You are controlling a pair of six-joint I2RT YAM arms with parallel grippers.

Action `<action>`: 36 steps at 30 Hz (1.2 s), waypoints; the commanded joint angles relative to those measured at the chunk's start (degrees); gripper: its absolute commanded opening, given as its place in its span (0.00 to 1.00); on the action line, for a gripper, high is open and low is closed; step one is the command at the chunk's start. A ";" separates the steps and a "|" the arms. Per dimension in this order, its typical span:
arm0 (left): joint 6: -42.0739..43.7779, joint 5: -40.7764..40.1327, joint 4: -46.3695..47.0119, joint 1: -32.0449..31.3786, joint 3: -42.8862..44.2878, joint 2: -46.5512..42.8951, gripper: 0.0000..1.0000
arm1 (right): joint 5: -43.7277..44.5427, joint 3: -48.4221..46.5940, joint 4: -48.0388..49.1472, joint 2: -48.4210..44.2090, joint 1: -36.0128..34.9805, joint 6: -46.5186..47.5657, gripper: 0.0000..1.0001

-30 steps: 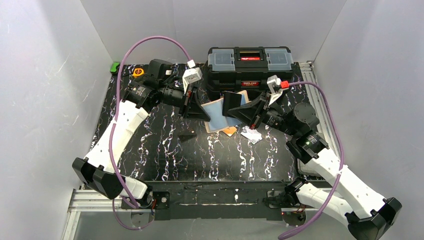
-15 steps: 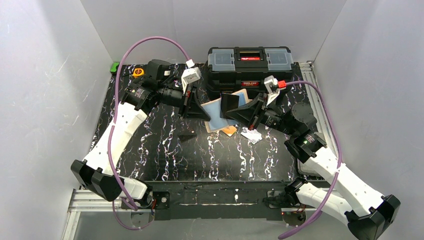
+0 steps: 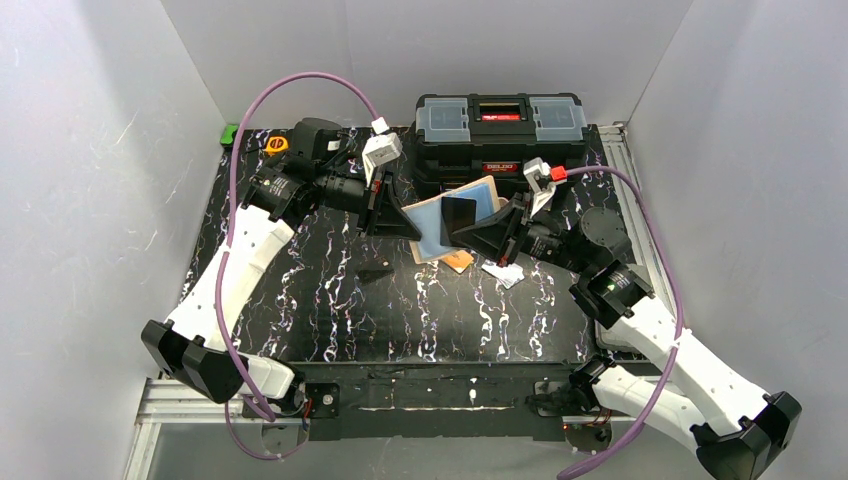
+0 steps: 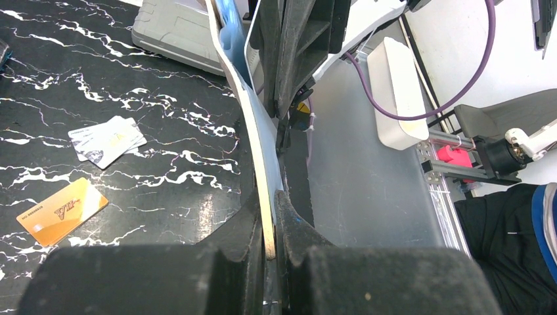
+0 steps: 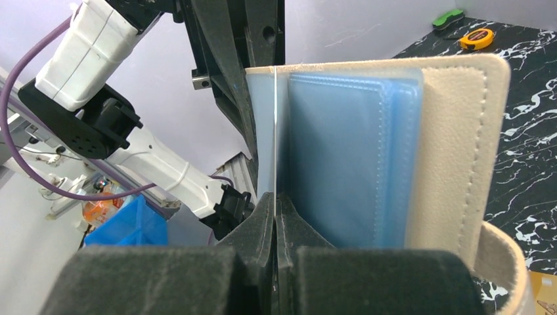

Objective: Put the credit cards into the card holder
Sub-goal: Insert the credit card into the card holder.

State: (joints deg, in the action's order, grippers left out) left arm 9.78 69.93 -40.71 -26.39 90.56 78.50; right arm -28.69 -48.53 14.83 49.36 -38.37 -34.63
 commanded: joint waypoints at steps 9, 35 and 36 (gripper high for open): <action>-0.31 3.90 0.80 -0.30 1.15 -2.93 0.00 | -0.49 -2.62 -7.78 0.03 -0.30 3.53 0.01; 7.29 3.15 -4.63 -0.68 1.15 -4.09 0.00 | -4.71 -5.89 -12.07 3.85 -0.27 6.62 0.01; 7.88 2.92 -5.08 -0.69 1.19 -4.09 0.00 | -5.17 -5.72 -11.79 3.83 -0.22 6.73 0.01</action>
State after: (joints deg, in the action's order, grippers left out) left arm 14.17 69.67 -44.47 -26.41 90.56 77.80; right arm -31.66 -52.84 4.25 52.97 -38.37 -29.61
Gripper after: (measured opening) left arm 0.031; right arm 0.029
